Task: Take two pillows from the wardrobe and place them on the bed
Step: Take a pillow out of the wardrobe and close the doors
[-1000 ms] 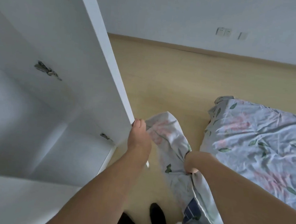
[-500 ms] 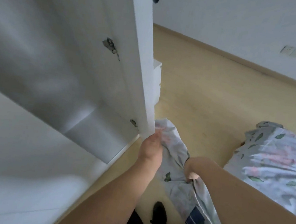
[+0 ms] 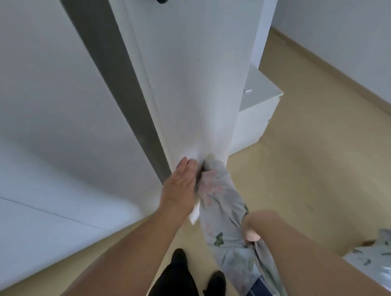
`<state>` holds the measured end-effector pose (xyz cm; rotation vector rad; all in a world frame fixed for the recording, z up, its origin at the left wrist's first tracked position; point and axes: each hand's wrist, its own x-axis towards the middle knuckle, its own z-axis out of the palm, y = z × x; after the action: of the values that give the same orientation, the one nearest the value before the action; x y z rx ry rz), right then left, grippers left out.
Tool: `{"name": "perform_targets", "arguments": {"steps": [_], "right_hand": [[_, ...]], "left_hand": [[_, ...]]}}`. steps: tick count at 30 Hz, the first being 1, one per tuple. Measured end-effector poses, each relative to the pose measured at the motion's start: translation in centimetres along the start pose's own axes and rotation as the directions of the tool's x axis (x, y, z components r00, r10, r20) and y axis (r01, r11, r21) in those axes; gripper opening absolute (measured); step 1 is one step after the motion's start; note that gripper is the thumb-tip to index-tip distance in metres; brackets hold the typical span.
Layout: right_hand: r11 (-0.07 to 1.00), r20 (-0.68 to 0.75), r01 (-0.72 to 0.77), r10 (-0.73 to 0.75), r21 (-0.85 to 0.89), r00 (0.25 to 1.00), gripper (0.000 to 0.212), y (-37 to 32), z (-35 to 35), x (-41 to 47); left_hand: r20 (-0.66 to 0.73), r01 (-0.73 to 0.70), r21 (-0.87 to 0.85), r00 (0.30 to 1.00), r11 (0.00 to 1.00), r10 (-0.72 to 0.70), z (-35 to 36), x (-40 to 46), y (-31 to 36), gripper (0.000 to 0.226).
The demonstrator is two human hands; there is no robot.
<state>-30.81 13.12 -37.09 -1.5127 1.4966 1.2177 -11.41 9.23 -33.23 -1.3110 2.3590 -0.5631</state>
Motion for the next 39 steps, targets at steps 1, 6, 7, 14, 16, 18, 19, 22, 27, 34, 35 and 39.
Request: {"name": "perform_targets", "arguments": {"steps": [1, 6, 7, 14, 16, 18, 19, 22, 27, 34, 35, 39], "right_hand": [[1.0, -0.012, 0.012, -0.012, -0.012, 1.0, 0.044, -0.7, -0.7, -0.1], [0.994, -0.033, 0.088, -0.09, -0.07, 0.995, 0.043, -3.4, -3.8, -0.3], [0.991, -0.033, 0.099, -0.102, -0.086, 0.994, 0.041, -4.0, -4.4, -0.2], [0.978, -0.165, 0.082, -0.114, -0.19, 0.98, 0.034, -7.1, -7.8, -0.3], [0.977, -0.188, 0.078, -0.116, -0.199, 0.975, 0.033, -7.6, -8.7, -0.5], [0.975, -0.208, 0.073, -0.117, -0.21, 0.971, 0.032, -8.1, -9.7, -0.6], [0.972, -0.218, 0.071, -0.121, -0.223, 0.968, 0.032, -8.3, -10.2, -0.7], [0.959, -0.242, 0.072, -0.141, -0.274, 0.96, 0.033, -9.3, -11.7, -0.8], [0.924, -0.214, 0.097, -0.186, -0.369, 0.959, 0.029, -10.6, -14.0, -0.6], [0.882, -0.186, 0.152, -0.258, -0.447, 0.948, 0.022, -11.2, -17.8, 0.9], [0.869, -0.186, 0.154, -0.269, -0.471, 0.945, 0.024, -11.3, -18.1, 1.2], [0.791, -0.193, 0.188, -0.359, -0.583, 0.913, 0.023, -11.8, -19.1, 2.5]], "left_hand": [[0.043, -0.001, 0.086, 0.999, 0.996, -0.003, 1.3, 0.1, -1.2, 0.067], [0.148, 0.192, 0.012, 0.97, 0.981, -0.192, 2.5, 1.6, -6.8, 0.065], [0.16, 0.198, 0.012, 0.967, 0.98, -0.197, 2.8, 1.9, -7.6, 0.065], [0.153, 0.147, 0.026, 0.977, 0.989, -0.149, 4.5, 3.2, -9.7, 0.076], [0.133, 0.137, 0.022, 0.981, 0.99, -0.139, 5.0, 3.6, -10.9, 0.078], [0.105, 0.117, 0.026, 0.987, 0.993, -0.119, 5.6, 4.1, -12.2, 0.073], [0.1, 0.107, 0.023, 0.989, 0.994, -0.109, 5.9, 4.4, -12.7, 0.07], [0.067, 0.085, 0.006, 0.994, 0.996, -0.085, 6.6, 5.0, -14.1, 0.067], [0.033, 0.064, -0.03, 0.997, 0.998, -0.063, 7.5, 5.8, -15.6, 0.065], [0.026, 0.087, -0.151, 0.996, 0.985, -0.084, 8.4, 6.2, -15.4, 0.064], [0.043, 0.092, -0.215, 0.995, 0.972, -0.085, 8.2, 6.1, -15.3, 0.063], [0.128, 0.111, -0.519, 0.99, 0.848, -0.051, 8.9, 4.5, -14.0, 0.061]]}}
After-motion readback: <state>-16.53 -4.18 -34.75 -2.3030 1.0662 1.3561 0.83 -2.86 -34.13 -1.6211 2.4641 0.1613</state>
